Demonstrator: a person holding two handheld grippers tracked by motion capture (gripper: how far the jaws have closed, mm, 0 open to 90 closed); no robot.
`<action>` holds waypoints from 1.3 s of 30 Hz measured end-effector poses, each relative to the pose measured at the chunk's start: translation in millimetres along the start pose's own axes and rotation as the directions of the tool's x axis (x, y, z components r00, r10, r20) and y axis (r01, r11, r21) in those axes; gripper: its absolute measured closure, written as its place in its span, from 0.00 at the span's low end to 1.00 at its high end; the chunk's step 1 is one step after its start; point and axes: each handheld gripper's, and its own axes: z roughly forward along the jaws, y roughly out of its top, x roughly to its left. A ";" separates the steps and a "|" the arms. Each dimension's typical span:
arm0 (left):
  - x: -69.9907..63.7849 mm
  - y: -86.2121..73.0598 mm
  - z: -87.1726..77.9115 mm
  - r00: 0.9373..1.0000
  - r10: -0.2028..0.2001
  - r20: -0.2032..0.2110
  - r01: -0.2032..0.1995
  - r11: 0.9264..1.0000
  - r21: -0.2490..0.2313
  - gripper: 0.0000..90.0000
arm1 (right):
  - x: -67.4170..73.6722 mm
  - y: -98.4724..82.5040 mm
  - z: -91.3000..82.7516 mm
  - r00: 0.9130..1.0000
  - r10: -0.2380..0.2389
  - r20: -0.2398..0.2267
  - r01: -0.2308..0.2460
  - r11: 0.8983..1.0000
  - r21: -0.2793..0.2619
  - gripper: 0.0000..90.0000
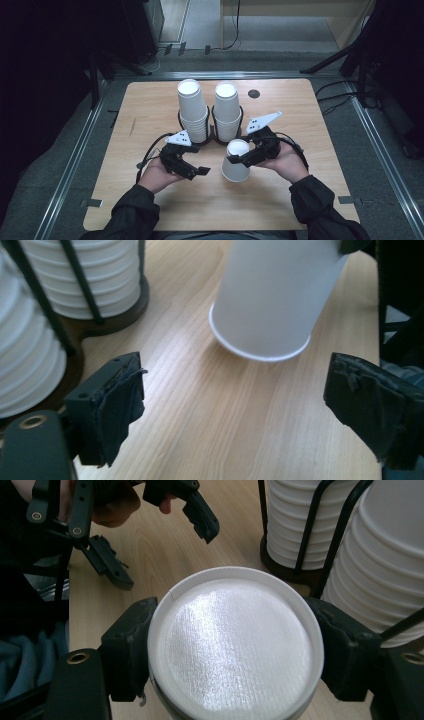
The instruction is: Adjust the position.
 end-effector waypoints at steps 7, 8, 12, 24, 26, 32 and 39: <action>-6.6 3.9 14.4 0.998 0.053 0.014 -0.053 0.998 0.038 0.02 | 2.9 2.6 6.6 0.999 -0.009 -0.031 0.008 1.000 -0.024 0.30; -6.6 3.9 14.4 0.998 0.053 0.014 -0.053 0.998 0.038 0.02 | 2.9 2.6 6.6 0.999 -0.009 -0.031 0.008 1.000 -0.024 0.30; -7.7 6.9 22.6 0.998 0.044 0.052 -0.045 0.999 0.028 0.02 | 4.4 3.3 4.2 0.999 -0.011 -0.051 0.008 0.999 -0.050 0.30; -13.3 11.6 36.5 0.993 0.079 0.090 -0.081 0.997 0.010 0.00 | 12.2 10.4 8.2 0.996 -0.029 -0.085 0.019 0.994 -0.112 0.30; -13.5 12.0 35.5 0.993 0.078 0.088 -0.079 0.997 0.000 0.00 | 13.2 12.0 7.0 0.995 -0.028 -0.094 0.015 0.991 -0.131 0.30; -16.6 12.5 36.9 0.991 0.084 0.108 -0.082 0.996 -0.019 0.00 | 16.3 15.6 5.4 0.992 -0.022 -0.121 0.001 0.985 -0.172 0.30; -17.5 13.4 36.2 0.990 0.072 0.125 -0.064 0.996 -0.068 0.07 | 18.3 18.0 5.3 0.988 -0.018 -0.156 -0.016 0.977 -0.215 0.30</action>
